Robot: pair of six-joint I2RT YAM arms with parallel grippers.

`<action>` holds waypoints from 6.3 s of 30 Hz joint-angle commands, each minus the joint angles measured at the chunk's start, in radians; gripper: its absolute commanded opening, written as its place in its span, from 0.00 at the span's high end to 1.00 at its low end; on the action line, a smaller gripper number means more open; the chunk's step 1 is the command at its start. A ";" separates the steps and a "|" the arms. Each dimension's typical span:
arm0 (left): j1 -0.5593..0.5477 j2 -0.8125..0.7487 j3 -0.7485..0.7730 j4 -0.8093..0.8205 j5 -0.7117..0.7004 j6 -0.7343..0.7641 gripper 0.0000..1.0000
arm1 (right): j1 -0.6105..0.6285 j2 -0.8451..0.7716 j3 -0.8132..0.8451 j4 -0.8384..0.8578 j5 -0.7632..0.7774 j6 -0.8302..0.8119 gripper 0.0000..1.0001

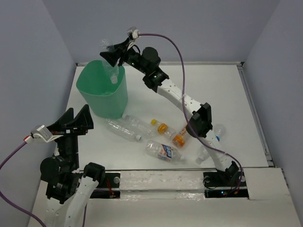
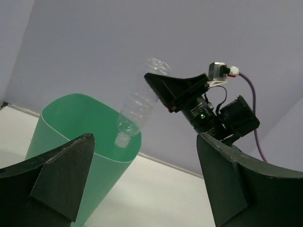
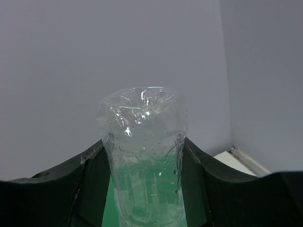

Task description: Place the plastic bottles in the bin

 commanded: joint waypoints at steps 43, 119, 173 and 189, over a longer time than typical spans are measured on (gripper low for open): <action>0.000 0.721 -0.255 -0.195 -0.048 -0.594 0.01 | -0.014 -1.366 -1.749 -0.212 0.223 -0.119 0.01; 0.046 1.303 0.584 0.518 -0.528 0.400 0.07 | -0.473 -1.599 -1.942 -1.005 1.001 0.577 0.07; -0.141 0.094 0.201 -0.074 -0.175 0.101 0.01 | -0.016 -1.128 -1.077 -0.596 0.674 0.168 0.54; -0.142 0.079 0.073 -0.310 -0.068 -0.052 0.01 | 0.103 -0.290 -0.084 -0.149 0.493 -0.082 0.55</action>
